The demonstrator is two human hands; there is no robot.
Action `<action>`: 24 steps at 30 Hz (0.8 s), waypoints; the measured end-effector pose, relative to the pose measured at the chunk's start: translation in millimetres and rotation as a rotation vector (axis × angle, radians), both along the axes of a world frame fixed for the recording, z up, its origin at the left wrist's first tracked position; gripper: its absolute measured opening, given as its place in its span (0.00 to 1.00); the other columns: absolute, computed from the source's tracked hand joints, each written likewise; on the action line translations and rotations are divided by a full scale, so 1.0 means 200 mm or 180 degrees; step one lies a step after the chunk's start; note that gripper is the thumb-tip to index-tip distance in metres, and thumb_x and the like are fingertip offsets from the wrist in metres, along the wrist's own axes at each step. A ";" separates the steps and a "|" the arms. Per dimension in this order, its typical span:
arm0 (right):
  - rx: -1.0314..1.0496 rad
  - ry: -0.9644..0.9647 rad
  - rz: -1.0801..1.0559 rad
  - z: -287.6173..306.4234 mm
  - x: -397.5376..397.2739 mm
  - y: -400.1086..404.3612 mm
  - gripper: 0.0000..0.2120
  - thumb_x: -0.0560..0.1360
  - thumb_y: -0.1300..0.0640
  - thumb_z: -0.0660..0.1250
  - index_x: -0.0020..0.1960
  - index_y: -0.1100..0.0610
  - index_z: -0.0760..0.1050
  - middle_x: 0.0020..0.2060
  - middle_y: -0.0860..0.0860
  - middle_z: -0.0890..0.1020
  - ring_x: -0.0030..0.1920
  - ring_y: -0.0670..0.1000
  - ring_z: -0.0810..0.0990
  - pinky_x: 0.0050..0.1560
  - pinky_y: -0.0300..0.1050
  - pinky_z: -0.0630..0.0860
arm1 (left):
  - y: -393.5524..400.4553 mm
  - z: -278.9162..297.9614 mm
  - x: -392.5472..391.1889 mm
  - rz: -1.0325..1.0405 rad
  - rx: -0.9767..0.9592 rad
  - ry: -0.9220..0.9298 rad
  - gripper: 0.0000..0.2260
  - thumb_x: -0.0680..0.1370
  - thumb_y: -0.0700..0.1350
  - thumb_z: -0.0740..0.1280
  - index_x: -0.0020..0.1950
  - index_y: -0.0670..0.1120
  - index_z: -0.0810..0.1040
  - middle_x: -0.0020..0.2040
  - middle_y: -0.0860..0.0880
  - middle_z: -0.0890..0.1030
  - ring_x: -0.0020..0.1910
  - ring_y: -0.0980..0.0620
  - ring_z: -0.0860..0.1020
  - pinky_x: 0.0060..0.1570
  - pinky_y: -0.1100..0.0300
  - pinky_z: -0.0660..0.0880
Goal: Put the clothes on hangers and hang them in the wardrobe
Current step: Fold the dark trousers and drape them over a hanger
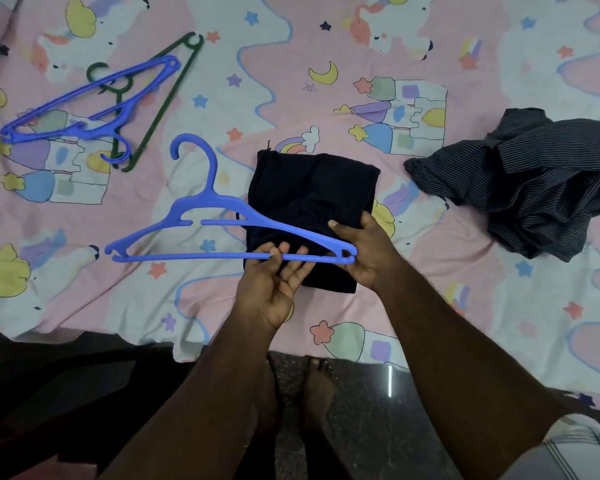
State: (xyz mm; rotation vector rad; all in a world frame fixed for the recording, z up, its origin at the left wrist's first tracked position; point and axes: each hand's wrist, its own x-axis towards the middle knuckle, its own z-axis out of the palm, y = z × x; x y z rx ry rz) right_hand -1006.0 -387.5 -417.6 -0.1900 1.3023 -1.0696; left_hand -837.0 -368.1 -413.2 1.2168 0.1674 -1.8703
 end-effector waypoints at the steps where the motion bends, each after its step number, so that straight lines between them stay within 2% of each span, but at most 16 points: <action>1: -0.0013 0.0050 0.0010 -0.01 0.00 0.00 0.15 0.78 0.67 0.69 0.63 0.58 0.75 0.55 0.55 0.85 0.50 0.56 0.85 0.41 0.48 0.81 | 0.00 0.00 0.00 -0.0014 0.0000 -0.0005 0.03 0.85 0.38 0.59 0.54 0.43 0.72 0.43 0.45 0.83 0.51 0.39 0.85 0.44 0.44 0.84; 7: -0.0081 0.0356 0.0233 -0.03 -0.02 0.01 0.16 0.77 0.66 0.70 0.64 0.61 0.73 0.56 0.62 0.83 0.44 0.59 0.84 0.38 0.49 0.80 | 0.00 0.04 0.01 -0.0127 0.0082 0.0029 0.04 0.84 0.37 0.61 0.50 0.41 0.73 0.43 0.43 0.81 0.47 0.39 0.86 0.44 0.42 0.84; 11: -0.0177 0.0359 0.0204 -0.03 -0.03 0.02 0.16 0.77 0.67 0.69 0.64 0.60 0.74 0.54 0.60 0.84 0.44 0.57 0.85 0.37 0.47 0.80 | 0.00 0.05 0.01 -0.0149 0.0099 0.0037 0.04 0.84 0.37 0.61 0.50 0.41 0.74 0.42 0.43 0.82 0.48 0.38 0.85 0.46 0.40 0.83; 13: -0.0197 0.0426 0.0242 -0.04 -0.03 0.02 0.17 0.77 0.67 0.69 0.64 0.60 0.74 0.53 0.59 0.84 0.45 0.57 0.85 0.38 0.46 0.80 | 0.01 0.06 0.02 -0.0180 0.0116 0.0052 0.04 0.83 0.36 0.61 0.50 0.41 0.74 0.44 0.41 0.81 0.48 0.37 0.85 0.46 0.39 0.83; 17: -0.0201 0.0598 0.0314 -0.03 -0.03 0.01 0.17 0.76 0.67 0.70 0.64 0.61 0.73 0.51 0.58 0.85 0.47 0.59 0.86 0.44 0.52 0.81 | 0.01 0.07 0.05 -0.0202 0.0110 0.0147 0.04 0.84 0.37 0.60 0.51 0.42 0.74 0.53 0.37 0.79 0.49 0.36 0.85 0.45 0.40 0.83; 21: -0.0207 0.0649 0.0363 -0.03 -0.03 0.01 0.17 0.76 0.68 0.70 0.63 0.62 0.73 0.48 0.56 0.86 0.44 0.55 0.86 0.40 0.48 0.81 | -0.01 0.07 0.04 -0.0102 0.0201 0.0130 0.04 0.84 0.37 0.60 0.54 0.41 0.74 0.53 0.37 0.80 0.46 0.36 0.85 0.44 0.40 0.83; 24: -0.0175 0.0331 0.0364 -0.02 -0.02 0.02 0.14 0.77 0.68 0.69 0.61 0.61 0.74 0.46 0.55 0.85 0.41 0.53 0.84 0.37 0.46 0.80 | -0.02 0.07 0.01 -0.0163 0.0275 -0.0007 0.04 0.84 0.37 0.61 0.56 0.40 0.74 0.51 0.38 0.83 0.45 0.38 0.86 0.38 0.44 0.84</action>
